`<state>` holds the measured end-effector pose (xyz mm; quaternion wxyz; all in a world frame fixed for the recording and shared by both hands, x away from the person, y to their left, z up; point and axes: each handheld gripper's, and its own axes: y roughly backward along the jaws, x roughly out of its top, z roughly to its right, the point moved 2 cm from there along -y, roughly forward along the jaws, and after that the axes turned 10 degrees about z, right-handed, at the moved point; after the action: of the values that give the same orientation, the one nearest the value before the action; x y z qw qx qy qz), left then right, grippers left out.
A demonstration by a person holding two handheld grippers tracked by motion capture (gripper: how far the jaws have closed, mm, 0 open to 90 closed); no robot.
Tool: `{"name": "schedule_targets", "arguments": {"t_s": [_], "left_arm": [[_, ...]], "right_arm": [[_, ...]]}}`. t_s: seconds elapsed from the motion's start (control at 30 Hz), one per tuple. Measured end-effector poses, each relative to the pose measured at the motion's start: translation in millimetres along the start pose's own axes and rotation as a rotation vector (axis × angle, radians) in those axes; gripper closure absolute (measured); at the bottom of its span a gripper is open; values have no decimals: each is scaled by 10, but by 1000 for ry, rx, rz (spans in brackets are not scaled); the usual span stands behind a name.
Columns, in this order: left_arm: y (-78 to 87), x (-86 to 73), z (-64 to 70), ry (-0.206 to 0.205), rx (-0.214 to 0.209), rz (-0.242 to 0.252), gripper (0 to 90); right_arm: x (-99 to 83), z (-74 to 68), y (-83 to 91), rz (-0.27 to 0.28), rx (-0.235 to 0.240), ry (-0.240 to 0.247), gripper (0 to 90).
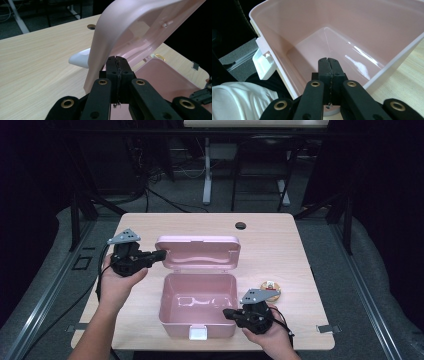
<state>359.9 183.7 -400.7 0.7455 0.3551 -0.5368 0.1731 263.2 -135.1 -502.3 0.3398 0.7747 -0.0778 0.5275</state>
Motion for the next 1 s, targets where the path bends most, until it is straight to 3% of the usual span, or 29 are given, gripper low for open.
{"name": "schedule_targets", "arguments": {"t_s": [0.2,0.4,0.53,0.77,1.0], "left_arm": [[-23,-71,-44,-5,24,-7,872],[-36,-110,-127,19,52,-8,857],[-48,-154,-153,19,50,-20,846],[-93,-352,-164,27,57,-36,778],[-186,-582,-148,30,34,-71,722]], "right_arm": [[-3,2,1,3,2,0,900],[-4,1,2,4,2,-2,900],[-6,4,2,6,2,-2,900],[-7,1,3,5,0,0,900],[-6,6,3,2,6,1,900]]}}
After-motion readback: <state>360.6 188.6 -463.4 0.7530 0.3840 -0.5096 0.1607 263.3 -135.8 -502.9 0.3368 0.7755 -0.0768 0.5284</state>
